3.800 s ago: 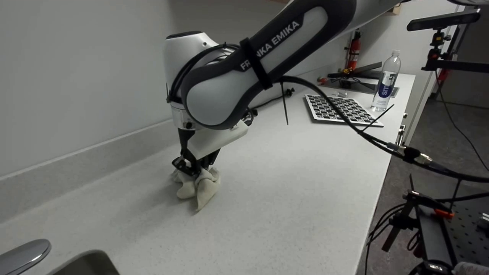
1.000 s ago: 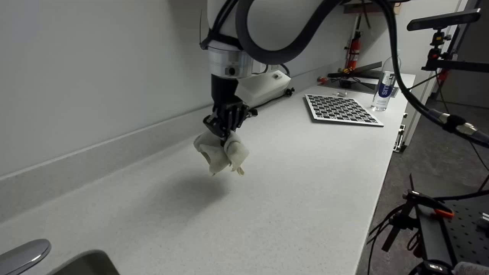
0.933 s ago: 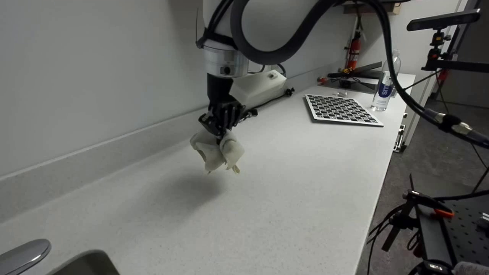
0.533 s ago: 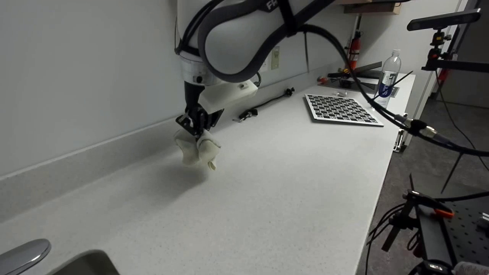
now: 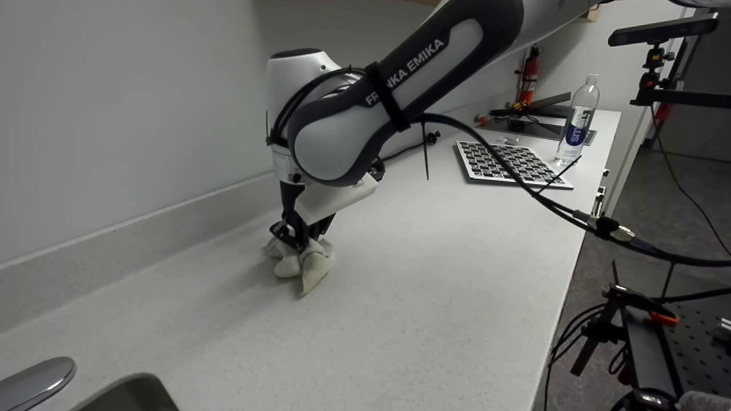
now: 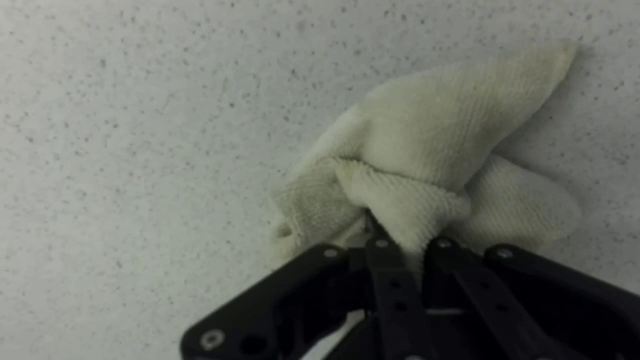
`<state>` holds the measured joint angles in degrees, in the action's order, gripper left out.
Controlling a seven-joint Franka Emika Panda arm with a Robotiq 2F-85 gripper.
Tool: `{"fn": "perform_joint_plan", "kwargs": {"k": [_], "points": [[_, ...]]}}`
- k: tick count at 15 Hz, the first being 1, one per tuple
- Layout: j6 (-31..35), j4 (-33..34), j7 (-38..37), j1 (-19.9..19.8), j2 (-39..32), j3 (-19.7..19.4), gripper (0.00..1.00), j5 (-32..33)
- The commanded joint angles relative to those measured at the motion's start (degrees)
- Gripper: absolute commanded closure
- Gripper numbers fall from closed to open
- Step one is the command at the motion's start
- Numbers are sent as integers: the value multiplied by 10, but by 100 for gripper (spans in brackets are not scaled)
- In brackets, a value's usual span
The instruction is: Use the cloth to wipe the table.
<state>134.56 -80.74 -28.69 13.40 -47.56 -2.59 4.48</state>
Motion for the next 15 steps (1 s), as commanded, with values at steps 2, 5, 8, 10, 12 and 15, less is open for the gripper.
{"fn": "perform_joint_plan", "kwargs": {"k": [2, 5, 8, 10, 12, 15], "points": [[-12, -20, 13, -12, 6, 11, 98, -39], [3, -81, 23, -13, 38, 20, 98, -55], [25, -169, 28, -8, 88, 29, 98, -64], [29, -220, 29, -4, 118, 37, 98, -63], [31, -270, 30, -1, 149, 46, 98, -63], [32, -350, 22, 7, 200, 49, 98, -52]]}}
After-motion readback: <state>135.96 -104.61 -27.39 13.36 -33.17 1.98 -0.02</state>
